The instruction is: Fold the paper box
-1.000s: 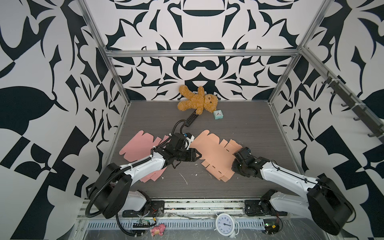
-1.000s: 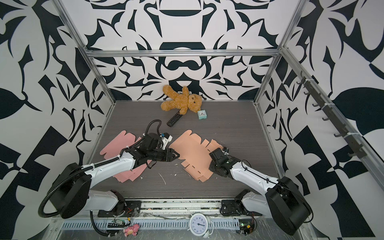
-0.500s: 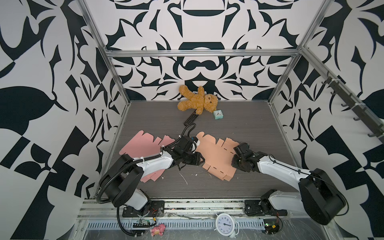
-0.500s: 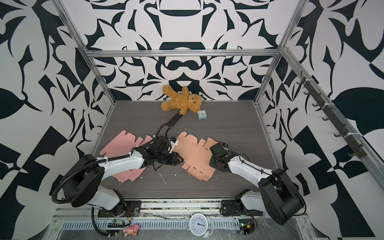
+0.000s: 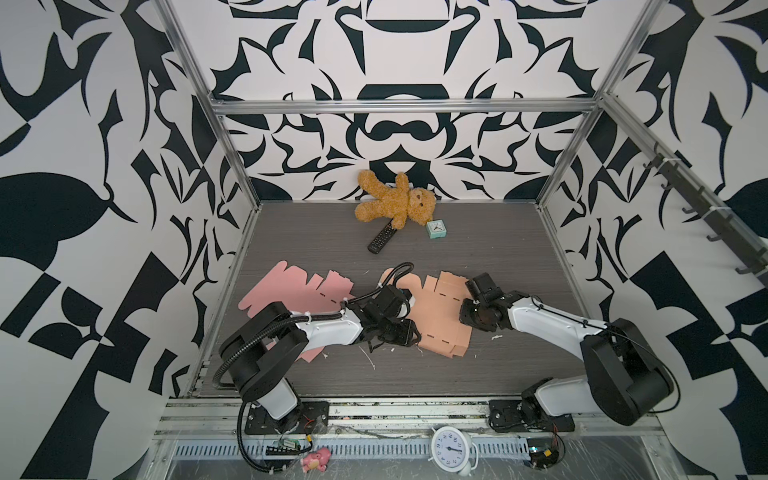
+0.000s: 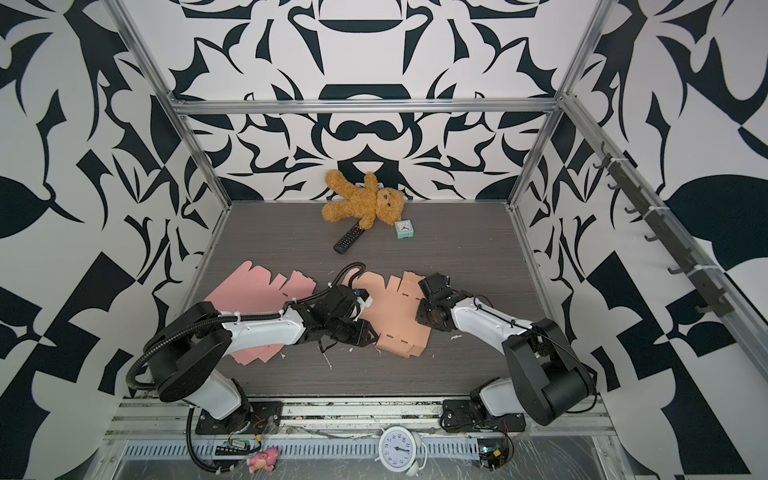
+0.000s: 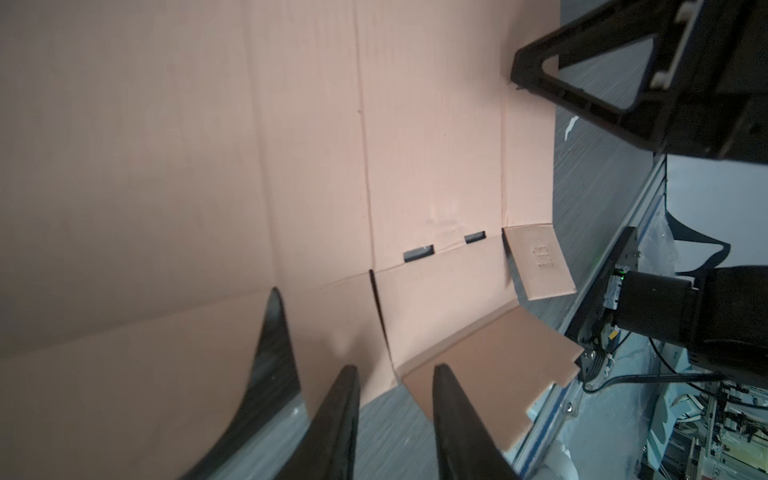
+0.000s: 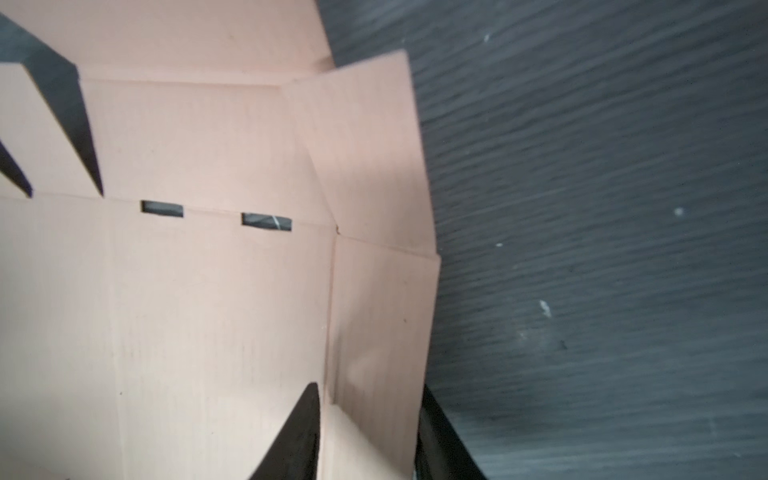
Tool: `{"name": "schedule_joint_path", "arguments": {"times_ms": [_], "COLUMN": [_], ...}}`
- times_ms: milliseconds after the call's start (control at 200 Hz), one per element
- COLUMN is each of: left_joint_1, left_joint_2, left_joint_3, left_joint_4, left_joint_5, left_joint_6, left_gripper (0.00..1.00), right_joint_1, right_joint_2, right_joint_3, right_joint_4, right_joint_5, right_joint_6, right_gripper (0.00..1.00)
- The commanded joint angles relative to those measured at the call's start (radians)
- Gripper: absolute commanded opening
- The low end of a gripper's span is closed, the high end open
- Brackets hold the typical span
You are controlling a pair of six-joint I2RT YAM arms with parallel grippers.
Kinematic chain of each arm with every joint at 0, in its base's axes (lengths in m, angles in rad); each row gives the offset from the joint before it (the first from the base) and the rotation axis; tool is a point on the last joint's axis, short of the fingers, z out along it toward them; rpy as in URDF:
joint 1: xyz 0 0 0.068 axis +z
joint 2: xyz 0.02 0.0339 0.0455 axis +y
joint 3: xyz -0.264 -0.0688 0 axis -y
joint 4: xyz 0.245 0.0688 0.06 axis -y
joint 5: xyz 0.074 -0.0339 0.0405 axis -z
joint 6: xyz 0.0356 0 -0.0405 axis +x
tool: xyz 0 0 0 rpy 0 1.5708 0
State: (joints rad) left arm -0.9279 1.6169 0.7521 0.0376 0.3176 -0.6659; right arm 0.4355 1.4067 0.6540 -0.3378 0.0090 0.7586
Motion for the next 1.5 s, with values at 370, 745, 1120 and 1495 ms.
{"name": "schedule_joint_path", "arguments": {"times_ms": [370, 745, 1120, 1495], "left_joint_1": [-0.055, -0.054, -0.055, -0.057], "left_joint_2": [0.03, 0.046, 0.064, 0.07], "left_joint_3": [0.006, 0.012, 0.038, 0.061], "left_joint_4": [0.051, 0.062, 0.068, 0.084], "left_joint_5": [-0.017, -0.016, 0.007, 0.035], "left_joint_6": [-0.056, -0.055, -0.053, -0.052], "left_gripper": [0.34, 0.34, 0.34, 0.34], "right_joint_1": [-0.053, -0.089, -0.147, -0.164], "right_joint_2": [0.025, -0.014, -0.019, -0.02], "right_joint_3": [0.02, -0.059, -0.132, -0.136], "right_joint_4": [0.091, 0.208, 0.315, 0.318], "right_joint_5": [-0.152, -0.254, -0.343, -0.357], "right_joint_6": [-0.008, 0.055, 0.114, 0.094], "right_gripper": [0.36, 0.3, 0.25, 0.19]}}
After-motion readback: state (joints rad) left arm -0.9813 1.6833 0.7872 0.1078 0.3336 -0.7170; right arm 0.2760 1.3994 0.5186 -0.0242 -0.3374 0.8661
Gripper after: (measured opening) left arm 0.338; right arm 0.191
